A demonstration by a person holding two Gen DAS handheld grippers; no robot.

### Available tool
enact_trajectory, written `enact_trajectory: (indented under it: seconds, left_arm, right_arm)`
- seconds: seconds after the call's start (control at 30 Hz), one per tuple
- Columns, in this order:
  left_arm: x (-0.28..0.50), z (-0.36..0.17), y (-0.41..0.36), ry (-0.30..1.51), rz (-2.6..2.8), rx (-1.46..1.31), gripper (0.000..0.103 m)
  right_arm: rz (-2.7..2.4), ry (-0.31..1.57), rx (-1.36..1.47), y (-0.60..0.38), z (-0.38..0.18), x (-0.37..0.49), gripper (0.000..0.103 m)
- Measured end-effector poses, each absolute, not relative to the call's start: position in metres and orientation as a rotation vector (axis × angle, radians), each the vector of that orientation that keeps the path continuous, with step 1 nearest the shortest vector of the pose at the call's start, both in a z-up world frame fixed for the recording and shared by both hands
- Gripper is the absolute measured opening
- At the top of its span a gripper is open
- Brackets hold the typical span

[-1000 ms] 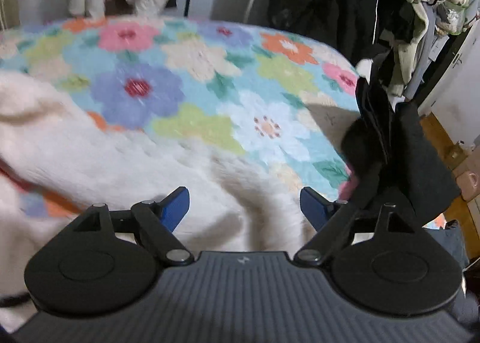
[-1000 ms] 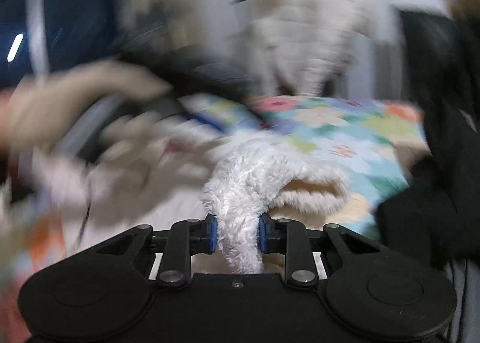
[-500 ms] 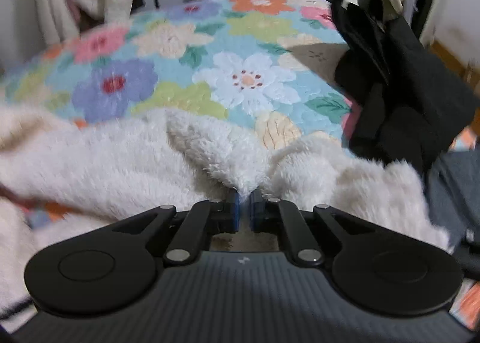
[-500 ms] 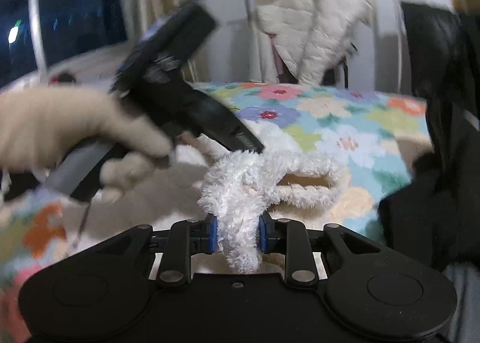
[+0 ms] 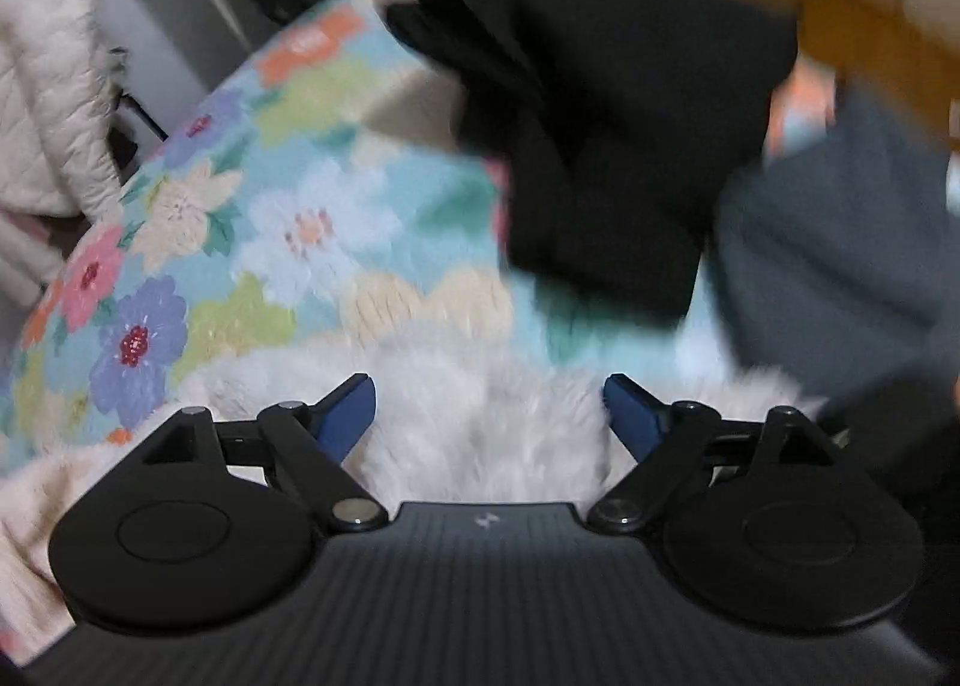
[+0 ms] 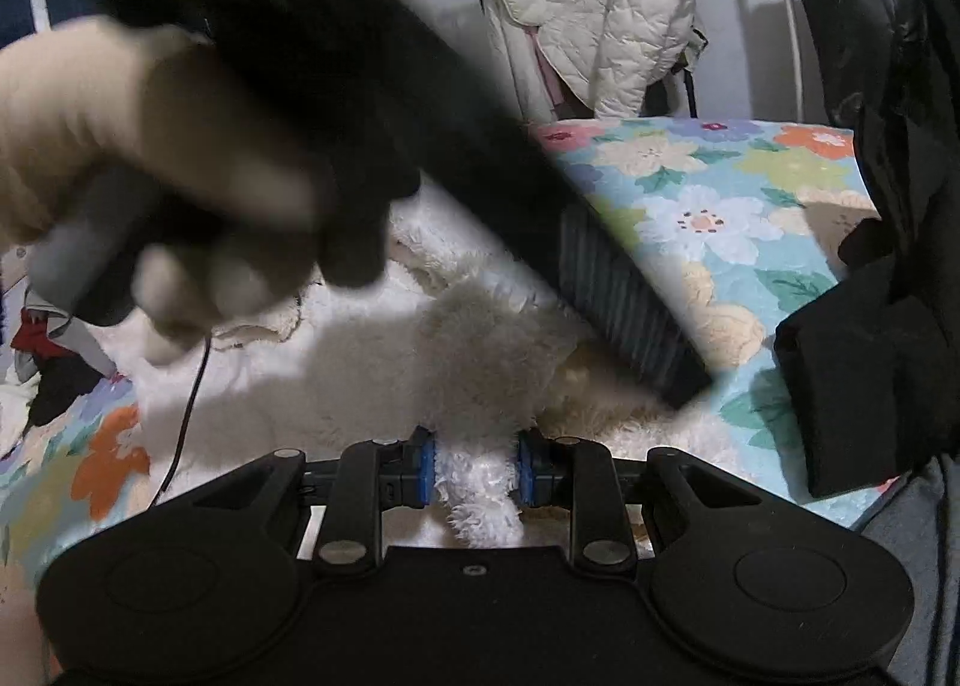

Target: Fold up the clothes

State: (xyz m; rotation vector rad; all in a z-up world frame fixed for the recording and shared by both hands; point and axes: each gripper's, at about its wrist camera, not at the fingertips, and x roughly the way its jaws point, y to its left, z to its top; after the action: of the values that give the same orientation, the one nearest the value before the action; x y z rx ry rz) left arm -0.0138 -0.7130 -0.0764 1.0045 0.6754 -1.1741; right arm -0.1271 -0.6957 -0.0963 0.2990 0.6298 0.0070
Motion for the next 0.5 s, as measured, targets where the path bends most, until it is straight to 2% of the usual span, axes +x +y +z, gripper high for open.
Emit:
enact_trajectory:
  seconds: [0.1,0.13,0.17,0.2,0.23,0.27,0.3,0.37,0.4,0.43,0.5]
  left_arm:
    - [-0.004,-0.095,-0.716,0.777,-1.128,1.014,0.089]
    - [0.004,-0.100,-0.715,0.828,-1.108,0.989,0.085]
    - [0.010,-0.103,-0.713,0.854,-1.110,0.958,0.077]
    - [0.012,-0.104,-0.708,0.855,-1.127,0.942,0.057]
    - [0.015,-0.104,-0.705,0.850,-1.140,0.926,0.047]
    - [0.018,-0.102,-0.702,0.847,-1.138,0.904,0.044]
    - [0.021,-0.099,-0.698,0.849,-1.135,0.871,0.036]
    - [0.032,-0.088,-0.697,0.850,-1.115,0.771,0.033]
    - [0.036,-0.082,-0.692,0.836,-1.124,0.717,0.032]
    - [0.040,-0.076,-0.688,0.817,-1.134,0.667,0.032]
    - [0.044,-0.070,-0.676,0.801,-1.120,0.598,0.032]
  right_arm:
    - [0.034,0.654,0.324,-0.700,-0.100,-0.129,0.030]
    - [0.040,0.655,0.314,-0.700,-0.102,-0.128,0.030]
    - [0.043,0.655,0.300,-0.699,-0.103,-0.128,0.030]
    - [0.048,0.652,0.287,-0.698,-0.103,-0.129,0.030]
    - [0.059,0.647,0.278,-0.697,-0.103,-0.130,0.030]
    - [0.068,0.648,0.269,-0.697,-0.103,-0.131,0.030]
    - [0.077,0.651,0.259,-0.697,-0.102,-0.133,0.030]
    - [0.070,0.648,0.222,-0.697,-0.099,-0.135,0.031]
    - [0.049,0.646,0.184,-0.696,-0.097,-0.137,0.036]
    - [0.023,0.644,0.140,-0.694,-0.095,-0.138,0.049]
    - [-0.061,0.655,0.018,-0.688,-0.094,-0.138,0.063]
